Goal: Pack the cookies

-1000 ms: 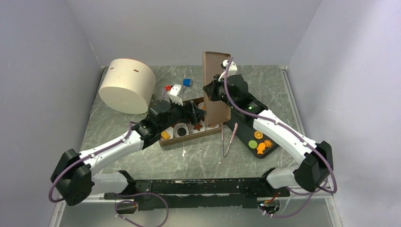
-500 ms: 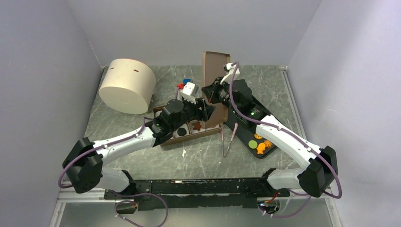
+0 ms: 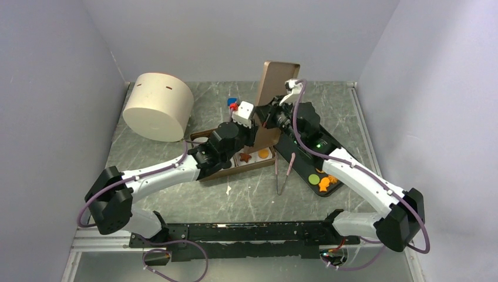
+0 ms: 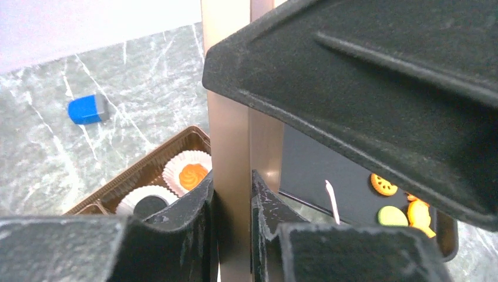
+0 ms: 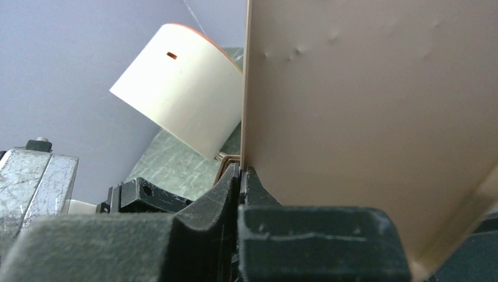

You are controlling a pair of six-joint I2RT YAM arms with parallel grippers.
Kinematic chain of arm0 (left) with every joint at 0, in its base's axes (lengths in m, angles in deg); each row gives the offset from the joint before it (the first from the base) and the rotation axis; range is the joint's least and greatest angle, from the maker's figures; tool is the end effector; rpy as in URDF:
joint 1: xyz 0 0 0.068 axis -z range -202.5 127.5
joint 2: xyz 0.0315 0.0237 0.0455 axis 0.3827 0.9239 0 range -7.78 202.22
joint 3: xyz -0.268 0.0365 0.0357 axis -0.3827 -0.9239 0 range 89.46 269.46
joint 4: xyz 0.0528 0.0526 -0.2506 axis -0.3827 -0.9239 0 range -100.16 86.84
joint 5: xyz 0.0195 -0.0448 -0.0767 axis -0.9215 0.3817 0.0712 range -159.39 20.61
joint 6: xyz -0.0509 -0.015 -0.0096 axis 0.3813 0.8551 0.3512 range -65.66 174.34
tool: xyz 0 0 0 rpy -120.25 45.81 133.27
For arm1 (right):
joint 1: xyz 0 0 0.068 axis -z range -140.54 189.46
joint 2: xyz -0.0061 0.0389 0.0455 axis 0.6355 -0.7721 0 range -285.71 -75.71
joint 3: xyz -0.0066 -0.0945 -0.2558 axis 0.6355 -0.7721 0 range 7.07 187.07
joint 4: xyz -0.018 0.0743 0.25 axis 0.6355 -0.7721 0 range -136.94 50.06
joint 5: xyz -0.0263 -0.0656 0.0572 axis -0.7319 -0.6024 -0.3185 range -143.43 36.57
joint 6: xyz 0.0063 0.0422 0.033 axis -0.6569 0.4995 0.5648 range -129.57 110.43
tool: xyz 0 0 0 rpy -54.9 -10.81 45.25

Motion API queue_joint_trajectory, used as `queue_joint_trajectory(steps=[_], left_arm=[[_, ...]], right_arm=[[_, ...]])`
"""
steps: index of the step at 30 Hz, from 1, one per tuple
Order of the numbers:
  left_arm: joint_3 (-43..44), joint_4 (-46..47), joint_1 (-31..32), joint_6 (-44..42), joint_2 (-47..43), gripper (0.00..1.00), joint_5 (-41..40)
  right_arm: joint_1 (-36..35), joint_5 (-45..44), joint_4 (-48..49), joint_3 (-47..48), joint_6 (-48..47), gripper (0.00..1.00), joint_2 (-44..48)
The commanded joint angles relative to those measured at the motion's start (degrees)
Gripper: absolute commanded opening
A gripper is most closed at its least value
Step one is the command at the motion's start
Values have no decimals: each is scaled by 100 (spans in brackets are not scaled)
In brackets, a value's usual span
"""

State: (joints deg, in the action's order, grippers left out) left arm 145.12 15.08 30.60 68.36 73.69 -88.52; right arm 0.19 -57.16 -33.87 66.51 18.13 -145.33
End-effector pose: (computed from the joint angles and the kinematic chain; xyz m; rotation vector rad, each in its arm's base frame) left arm 0.2100 -0.2603 0.3078 0.3345 1.6981 -0.5886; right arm 0.2252 0.1811 0.3689 -0.1206 1.7059 0.8312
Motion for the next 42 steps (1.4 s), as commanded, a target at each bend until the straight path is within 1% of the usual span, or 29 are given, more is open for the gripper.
queue_joint_trajectory(steps=[1, 3, 5, 7, 10, 14, 17, 20, 24, 27, 31, 33, 37, 39, 42], left_arm=[[537, -358, 84, -800, -225, 5, -375], [709, -577, 101, -1077, -286, 5, -554], [873, -732, 112, -1504, -354, 5, -753], [940, -779, 121, -1936, -456, 5, -1041], [887, -657, 118, -2629, -623, 5, -1508], [656, -300, 119, -3476, -868, 5, -2058], [391, 31, 122, -4059, -1107, 5, -2296], [126, 316, 121, -4683, -1360, 5, -2382], [-333, 688, 116, -5358, -1798, 5, -2329], [-607, 731, 126, -5719, -2066, 5, -2223], [-912, 633, 127, -6190, -2315, 5, -2243], [-1189, 817, 122, -6605, -2473, 5, -2245], [-1714, 1174, 121, -7312, -2839, 5, -2074], [-1964, 1321, 126, -7617, -3002, 5, -1907], [-2346, 1583, 158, -8042, -3261, 5, -1570]], right_arm=[[-29, 222, 739, 3, -19, 4, 361], [-28, 295, 759, -18, -43, 12, 484], [-27, 283, 697, 0, -88, 24, 622], [-24, 222, 568, 22, -178, 39, 771], [-25, 63, 334, 54, -263, 55, 984], [-20, -89, 84, 8, -322, 68, 1240], [-6, -239, -213, 18, -355, 76, 1389], [19, -399, -545, 78, -391, 80, 1526], [92, -583, -1079, 242, -374, 89, 1556], [218, -387, -1368, 465, -308, 91, 1427], [578, -94, -1634, 696, -79, 92, 1284], [910, 215, -1673, 696, 48, 92, 1260], [1820, 1314, -1755, 738, 455, 93, 1122], [1979, 1678, -1663, 683, 626, 92, 1044], [2076, 1988, -1499, 618, 875, 92, 953]])
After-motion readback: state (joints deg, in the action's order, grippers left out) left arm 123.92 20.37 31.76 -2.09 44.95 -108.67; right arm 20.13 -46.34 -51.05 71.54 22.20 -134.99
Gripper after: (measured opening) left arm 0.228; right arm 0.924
